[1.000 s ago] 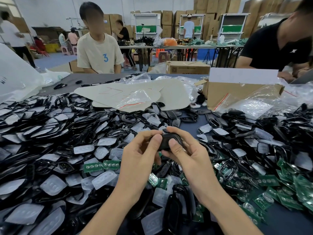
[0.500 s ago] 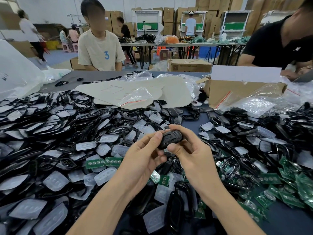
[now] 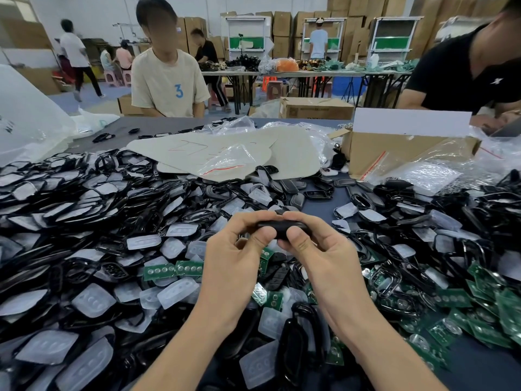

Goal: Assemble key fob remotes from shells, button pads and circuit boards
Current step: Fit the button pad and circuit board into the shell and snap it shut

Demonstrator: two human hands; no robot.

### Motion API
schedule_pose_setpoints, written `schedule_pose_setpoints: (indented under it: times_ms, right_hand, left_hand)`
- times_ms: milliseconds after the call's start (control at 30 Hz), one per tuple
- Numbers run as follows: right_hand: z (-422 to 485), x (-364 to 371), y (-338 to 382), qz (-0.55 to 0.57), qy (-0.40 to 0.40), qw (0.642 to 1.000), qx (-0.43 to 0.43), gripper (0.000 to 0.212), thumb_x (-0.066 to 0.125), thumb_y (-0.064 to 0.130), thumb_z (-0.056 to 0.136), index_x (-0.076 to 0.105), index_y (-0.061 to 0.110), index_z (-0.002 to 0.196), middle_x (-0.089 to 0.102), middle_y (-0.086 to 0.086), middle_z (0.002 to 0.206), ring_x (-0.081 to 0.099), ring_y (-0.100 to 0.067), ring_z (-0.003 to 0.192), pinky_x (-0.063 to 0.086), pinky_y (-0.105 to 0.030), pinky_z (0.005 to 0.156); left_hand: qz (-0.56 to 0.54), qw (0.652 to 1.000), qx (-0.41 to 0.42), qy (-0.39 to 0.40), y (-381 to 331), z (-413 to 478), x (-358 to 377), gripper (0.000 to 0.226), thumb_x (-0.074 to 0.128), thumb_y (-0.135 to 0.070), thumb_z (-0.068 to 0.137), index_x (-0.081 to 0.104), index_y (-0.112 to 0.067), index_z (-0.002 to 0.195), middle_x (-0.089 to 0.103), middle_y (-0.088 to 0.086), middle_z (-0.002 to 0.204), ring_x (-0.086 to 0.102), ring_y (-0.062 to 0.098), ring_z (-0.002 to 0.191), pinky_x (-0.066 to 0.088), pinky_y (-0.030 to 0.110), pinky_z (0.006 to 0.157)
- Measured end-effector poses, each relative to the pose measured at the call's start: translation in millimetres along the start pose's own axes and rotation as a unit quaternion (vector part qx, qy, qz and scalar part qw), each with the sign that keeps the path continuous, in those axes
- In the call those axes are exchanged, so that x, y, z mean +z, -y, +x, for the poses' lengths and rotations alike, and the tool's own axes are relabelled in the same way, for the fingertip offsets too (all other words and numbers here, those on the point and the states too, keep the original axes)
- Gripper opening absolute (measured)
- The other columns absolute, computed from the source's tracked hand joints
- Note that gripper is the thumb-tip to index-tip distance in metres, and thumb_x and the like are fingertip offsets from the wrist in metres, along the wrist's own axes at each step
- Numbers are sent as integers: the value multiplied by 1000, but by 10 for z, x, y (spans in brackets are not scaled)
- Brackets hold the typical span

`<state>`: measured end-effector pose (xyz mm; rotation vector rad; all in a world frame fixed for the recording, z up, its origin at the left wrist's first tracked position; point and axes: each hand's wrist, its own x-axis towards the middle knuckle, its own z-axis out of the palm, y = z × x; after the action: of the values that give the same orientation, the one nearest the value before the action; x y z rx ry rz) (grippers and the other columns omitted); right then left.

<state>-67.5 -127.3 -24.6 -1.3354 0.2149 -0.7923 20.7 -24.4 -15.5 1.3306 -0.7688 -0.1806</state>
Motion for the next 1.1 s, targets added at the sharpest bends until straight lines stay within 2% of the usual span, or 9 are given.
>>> schedule_pose_setpoints:
  times_ms: [167,367,567,733,800,867,967,1033,1100]
  right_hand:
    - [-17,1,58,-16,-5,1000,-15,22,68,26,84,77,29,104,77,4,108,74,-15,98,54,-16,85]
    - [-37,3,99,-35,-12,999,-17,21,68,27,82,77,33,100,78,5,103,74,-14,91,53,-15,82]
    - [-34,8,110,-59,-13,998,-22,24,68,15,89,76,36,98,78,7,100,74,-11,88,53,-13,80]
    - [-41,24,121,-52,-10,998,-17,24,67,13,90,75,33,100,78,7,101,74,-11,90,52,-13,81]
    - [-40,23,121,-49,-8,999,-20,22,67,15,89,75,32,100,78,7,101,74,-11,91,53,-13,81]
    - [-36,20,110,-40,-11,999,-23,18,66,20,88,76,29,102,78,6,102,75,-12,91,54,-14,80]
    - [-34,-2,83,-82,1,996,-40,24,66,27,90,72,29,113,76,6,107,73,-16,97,58,-24,86]
    - [-33,-28,67,-137,38,988,-54,28,68,24,94,68,34,119,73,11,113,70,-13,104,56,-24,90]
    - [-27,-53,55,-208,65,972,-82,33,70,18,94,66,42,117,69,17,117,66,-9,110,52,-20,92]
  left_hand:
    - [-33,999,-29,3,14,20,-18,21,71,-28,82,75,-37,101,76,-6,101,70,12,97,54,23,87]
    - [-33,999,-25,22,-7,36,-53,17,71,-26,82,76,-37,94,77,-6,98,71,12,96,54,20,86]
    - [-13,999,-23,26,-25,47,-79,30,70,-7,88,76,-36,90,77,-6,94,71,12,93,55,22,86]
    - [-15,999,-27,22,-6,59,-77,27,71,-9,88,76,-35,90,77,-6,93,71,11,91,54,20,84]
    - [-19,999,-24,26,7,52,-64,17,70,-19,87,75,-35,92,76,-6,95,70,10,91,53,20,84]
    - [-15,999,-20,33,28,33,-50,12,68,-30,85,74,-36,93,76,-7,95,69,8,87,54,20,81]
    - [-34,998,-42,14,53,42,-43,12,68,-37,84,74,-31,91,73,-4,86,64,9,70,54,21,68]
    - [-89,991,-97,10,58,66,-46,15,70,-38,81,75,-25,87,69,4,79,59,12,61,52,25,62]
    - [-174,970,-167,16,45,84,-32,19,71,-33,78,73,-16,87,63,8,74,54,12,55,49,24,53]
